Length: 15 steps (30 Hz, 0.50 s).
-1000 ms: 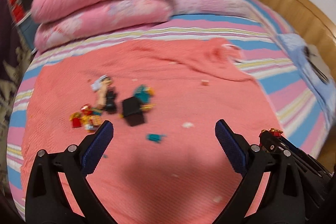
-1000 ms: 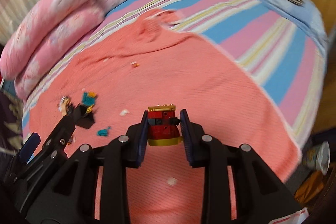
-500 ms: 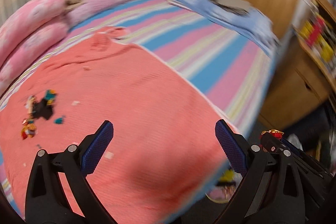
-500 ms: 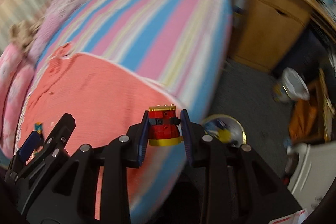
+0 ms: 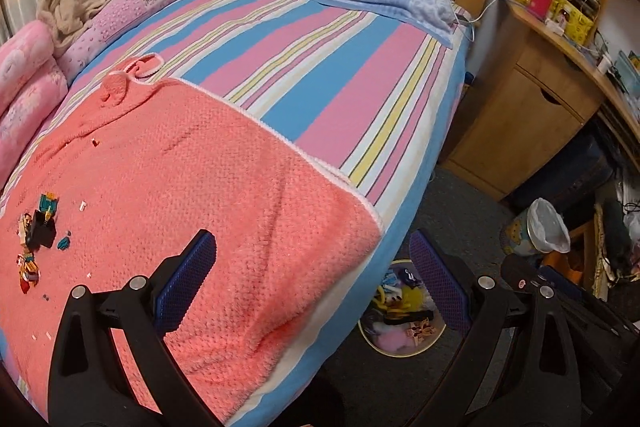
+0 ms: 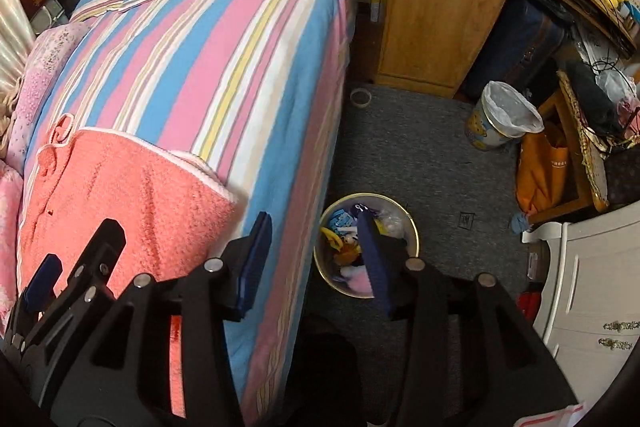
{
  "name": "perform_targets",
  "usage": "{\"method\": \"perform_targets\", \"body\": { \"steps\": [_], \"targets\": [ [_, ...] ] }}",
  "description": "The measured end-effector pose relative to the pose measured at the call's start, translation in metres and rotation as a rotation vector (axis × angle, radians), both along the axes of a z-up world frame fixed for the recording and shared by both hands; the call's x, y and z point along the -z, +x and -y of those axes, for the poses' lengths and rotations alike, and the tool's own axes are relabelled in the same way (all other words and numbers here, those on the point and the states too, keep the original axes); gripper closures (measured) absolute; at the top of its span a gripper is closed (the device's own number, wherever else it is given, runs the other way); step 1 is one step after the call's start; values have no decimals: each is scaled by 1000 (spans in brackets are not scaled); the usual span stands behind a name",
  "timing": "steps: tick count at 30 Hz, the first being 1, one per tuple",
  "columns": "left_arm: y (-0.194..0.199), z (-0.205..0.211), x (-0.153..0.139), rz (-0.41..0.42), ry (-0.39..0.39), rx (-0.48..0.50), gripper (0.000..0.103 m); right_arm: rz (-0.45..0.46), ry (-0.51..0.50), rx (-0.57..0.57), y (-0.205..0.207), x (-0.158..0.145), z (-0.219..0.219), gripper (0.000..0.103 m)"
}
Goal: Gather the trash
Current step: 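Swing the right tool back over the blanket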
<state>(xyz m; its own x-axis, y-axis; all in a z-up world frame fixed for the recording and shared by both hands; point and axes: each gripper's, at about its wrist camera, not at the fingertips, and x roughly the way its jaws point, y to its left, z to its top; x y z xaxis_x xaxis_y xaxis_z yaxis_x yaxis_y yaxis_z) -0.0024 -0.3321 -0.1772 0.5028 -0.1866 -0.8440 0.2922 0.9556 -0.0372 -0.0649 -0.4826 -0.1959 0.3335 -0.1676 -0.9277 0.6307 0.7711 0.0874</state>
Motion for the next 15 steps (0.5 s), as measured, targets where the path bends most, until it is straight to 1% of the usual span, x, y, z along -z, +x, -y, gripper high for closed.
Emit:
{"method": "perform_targets", "body": {
  "steps": [4, 7, 10, 13, 14, 15],
  "targets": [
    [11, -26, -9, 19, -9, -65, 8, 22, -3, -57, 17, -8, -20, 60],
    [21, -63, -15, 32, -12, -155, 8, 38, 5, -143, 42, -14, -50, 60],
    [29, -119, -21, 48, -4, -281, 8, 50, 23, -257, 70, -17, -94, 60],
    [32, -173, -25, 60, 8, -401, 8, 61, 43, -399, 98, -19, -155, 60],
    [33, -198, -27, 63, 12, -459, 8, 62, 48, -435, 104, -20, -171, 60],
    [32, -219, -28, 66, 15, -506, 8, 65, 55, -491, 113, -20, -195, 60]
  ]
}}
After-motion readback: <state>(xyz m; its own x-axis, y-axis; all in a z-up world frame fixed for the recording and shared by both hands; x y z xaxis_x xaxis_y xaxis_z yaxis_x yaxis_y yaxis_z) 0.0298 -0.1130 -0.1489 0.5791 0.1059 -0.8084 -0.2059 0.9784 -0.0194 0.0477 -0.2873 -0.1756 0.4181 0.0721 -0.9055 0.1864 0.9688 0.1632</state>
